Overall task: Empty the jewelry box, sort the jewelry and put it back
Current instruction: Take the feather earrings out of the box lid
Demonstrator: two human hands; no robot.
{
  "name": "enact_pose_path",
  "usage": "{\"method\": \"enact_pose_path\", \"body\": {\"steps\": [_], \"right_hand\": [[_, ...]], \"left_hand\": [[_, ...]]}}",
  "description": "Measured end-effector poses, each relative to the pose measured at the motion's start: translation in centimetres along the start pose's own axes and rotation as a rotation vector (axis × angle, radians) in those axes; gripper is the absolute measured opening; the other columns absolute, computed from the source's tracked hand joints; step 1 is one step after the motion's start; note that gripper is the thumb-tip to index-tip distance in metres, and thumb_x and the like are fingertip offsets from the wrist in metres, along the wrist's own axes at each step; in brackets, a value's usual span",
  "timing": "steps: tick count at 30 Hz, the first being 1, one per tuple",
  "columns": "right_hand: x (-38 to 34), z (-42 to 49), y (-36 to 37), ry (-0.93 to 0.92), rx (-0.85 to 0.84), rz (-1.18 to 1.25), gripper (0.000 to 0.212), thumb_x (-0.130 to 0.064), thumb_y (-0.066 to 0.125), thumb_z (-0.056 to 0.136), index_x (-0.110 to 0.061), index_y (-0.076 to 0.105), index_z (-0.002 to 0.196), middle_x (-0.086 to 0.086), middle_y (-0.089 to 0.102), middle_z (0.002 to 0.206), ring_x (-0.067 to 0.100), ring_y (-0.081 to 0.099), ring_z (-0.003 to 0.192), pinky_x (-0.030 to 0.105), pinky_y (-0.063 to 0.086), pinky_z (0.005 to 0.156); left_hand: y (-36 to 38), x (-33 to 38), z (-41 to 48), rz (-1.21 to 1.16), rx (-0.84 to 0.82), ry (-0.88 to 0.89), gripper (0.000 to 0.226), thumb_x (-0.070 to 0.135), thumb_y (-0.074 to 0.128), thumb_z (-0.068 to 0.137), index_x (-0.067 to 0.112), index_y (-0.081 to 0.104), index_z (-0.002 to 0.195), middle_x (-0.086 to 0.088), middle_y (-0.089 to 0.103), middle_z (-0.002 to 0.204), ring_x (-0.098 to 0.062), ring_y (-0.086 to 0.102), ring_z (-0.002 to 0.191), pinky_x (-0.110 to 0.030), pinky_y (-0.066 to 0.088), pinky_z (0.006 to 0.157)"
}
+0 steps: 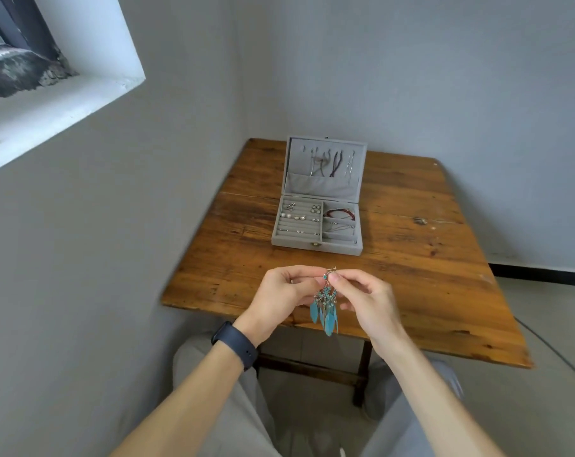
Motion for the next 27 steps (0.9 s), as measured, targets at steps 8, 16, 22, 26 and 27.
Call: {"method": "enact_pose_path", "body": {"steps": [8, 16, 22, 26, 27], "right_hand": [[1.5, 0.1, -1.2, 0.087, 0.094, 0.085, 0.005, -0.029, 0.068, 0.094, -0.027, 0.072, 0.095, -0.004, 0.075, 0.089, 0.012, 0.072, 0.088, 0.024, 0.057, 0.070], [1.8, 0.4, -1.7, 0.121, 0.102, 0.052, 0.009, -0.033, 0.069, 0.092, -0.030, 0.074, 0.099, -0.010, 0.075, 0.089, 0.008, 0.071, 0.088, 0.020, 0.055, 0.068], [1.8, 0.6, -0.8, 0.120, 0.071, 0.002, 0.007, -0.031, 0.067, 0.094, -0.029, 0.072, 0.099, -0.010, 0.075, 0.086, 0.008, 0.071, 0.083, 0.019, 0.054, 0.063], [1.0, 0.9, 0.7, 0.093, 0.013, -0.043, 0.008, -0.030, 0.066, 0.095, -0.026, 0.071, 0.100, -0.010, 0.076, 0.088, 0.007, 0.071, 0.082, 0.020, 0.054, 0.065], [0.8, 0.9, 1.3, 0.081, -0.009, -0.057, 0.008, -0.030, 0.067, 0.094, -0.026, 0.071, 0.100, -0.010, 0.076, 0.089, 0.006, 0.071, 0.082, 0.021, 0.054, 0.065]], "left_hand": [[0.5, -2.6, -0.4, -0.234, -0.063, -0.211, 0.025, 0.012, 0.060, 0.098, 0.012, 0.070, 0.121, -0.011, 0.074, 0.113, -0.023, 0.070, 0.108, -0.028, 0.058, 0.087], [-1.0, -3.3, -0.2, -0.392, 0.022, -0.283, 0.020, 0.021, 0.065, 0.095, 0.017, 0.078, 0.109, -0.007, 0.074, 0.115, -0.019, 0.072, 0.103, -0.027, 0.059, 0.078], [-3.5, -2.6, 0.0, -0.253, 0.080, -0.204, 0.021, 0.021, 0.071, 0.091, 0.017, 0.074, 0.112, -0.006, 0.075, 0.110, -0.021, 0.073, 0.096, -0.028, 0.058, 0.077], [-6.5, -1.9, -0.7, -0.104, 0.122, -0.169, 0.031, 0.018, 0.071, 0.090, 0.020, 0.066, 0.120, -0.001, 0.076, 0.108, -0.021, 0.074, 0.097, -0.034, 0.058, 0.083], [-7.3, -1.5, -0.9, -0.053, 0.136, -0.149, 0.031, 0.019, 0.071, 0.090, 0.023, 0.065, 0.121, 0.001, 0.076, 0.107, -0.019, 0.074, 0.098, -0.035, 0.056, 0.086]]}}
Point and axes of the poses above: each hand's wrist, its own z-axis towards the middle knuckle, its own y-axis out of the palm, x = y × z, the point moved 10 cm from there along z, towards the middle knuckle
